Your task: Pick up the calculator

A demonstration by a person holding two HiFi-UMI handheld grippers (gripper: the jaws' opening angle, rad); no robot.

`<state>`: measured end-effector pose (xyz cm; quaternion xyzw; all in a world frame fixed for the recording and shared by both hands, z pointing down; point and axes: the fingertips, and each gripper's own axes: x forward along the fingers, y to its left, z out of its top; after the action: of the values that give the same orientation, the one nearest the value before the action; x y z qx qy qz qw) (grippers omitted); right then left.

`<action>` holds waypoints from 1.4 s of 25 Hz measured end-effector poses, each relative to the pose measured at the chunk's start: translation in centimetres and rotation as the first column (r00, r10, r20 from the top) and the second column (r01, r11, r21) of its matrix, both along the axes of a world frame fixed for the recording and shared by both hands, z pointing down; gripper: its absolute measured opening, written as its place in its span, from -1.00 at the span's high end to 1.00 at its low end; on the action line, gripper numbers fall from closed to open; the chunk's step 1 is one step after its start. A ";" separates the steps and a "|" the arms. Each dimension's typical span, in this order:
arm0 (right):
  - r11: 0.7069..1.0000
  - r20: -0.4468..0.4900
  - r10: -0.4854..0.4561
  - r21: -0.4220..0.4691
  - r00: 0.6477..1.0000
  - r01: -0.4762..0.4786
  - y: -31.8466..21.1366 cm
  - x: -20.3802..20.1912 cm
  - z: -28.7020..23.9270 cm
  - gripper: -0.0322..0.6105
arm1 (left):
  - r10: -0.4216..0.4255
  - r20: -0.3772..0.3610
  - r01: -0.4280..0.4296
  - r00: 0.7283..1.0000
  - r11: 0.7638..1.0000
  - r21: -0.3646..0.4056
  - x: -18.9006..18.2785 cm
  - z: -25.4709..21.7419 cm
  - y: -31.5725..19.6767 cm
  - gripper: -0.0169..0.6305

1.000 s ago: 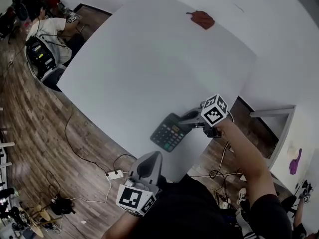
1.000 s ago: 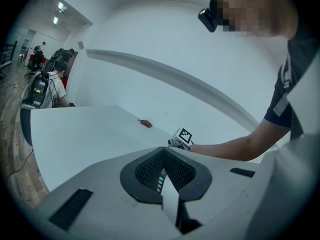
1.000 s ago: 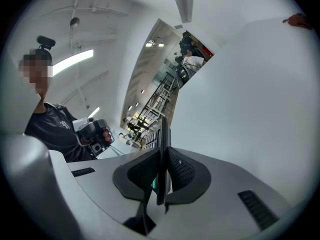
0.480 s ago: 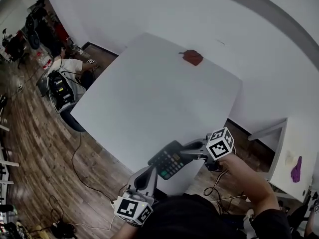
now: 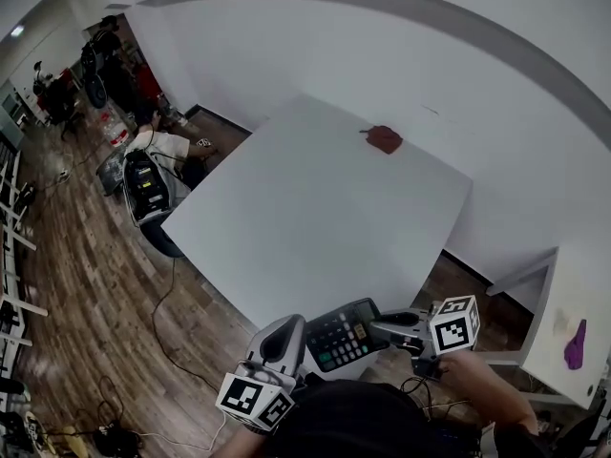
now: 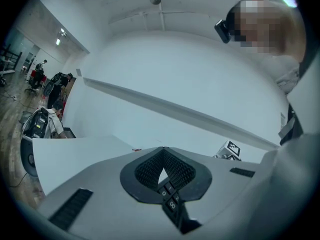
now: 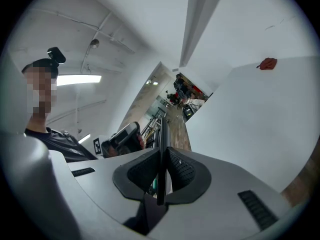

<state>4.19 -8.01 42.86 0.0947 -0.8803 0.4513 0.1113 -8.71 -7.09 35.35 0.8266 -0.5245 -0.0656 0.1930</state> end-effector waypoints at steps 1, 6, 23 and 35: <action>1.000 0.000 -0.001 0.003 1.000 0.001 0.5 0.2 -0.2 0.75 | 0.003 -0.001 -0.003 1.000 1.000 0.012 0.2 -0.5 0.0 0.93; 1.000 0.003 -0.005 0.003 1.000 0.005 1.2 0.8 -1.0 0.75 | 0.007 0.002 -0.007 1.000 0.999 0.036 0.9 -1.6 -0.1 0.93; 1.000 -0.002 -0.017 0.016 1.000 0.017 0.0 0.8 -1.2 0.75 | 0.013 0.032 -0.014 0.999 0.999 0.039 2.1 -2.2 -0.5 0.93; 0.999 -0.015 -0.025 0.026 1.000 0.026 -0.2 0.6 -0.6 0.75 | 0.007 0.044 -0.009 0.999 0.999 0.038 2.0 -1.9 -0.3 0.93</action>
<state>4.75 -8.16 42.25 0.0881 -0.8865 0.4376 0.1221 -6.68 -7.42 33.42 0.8335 -0.5240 -0.0566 0.1660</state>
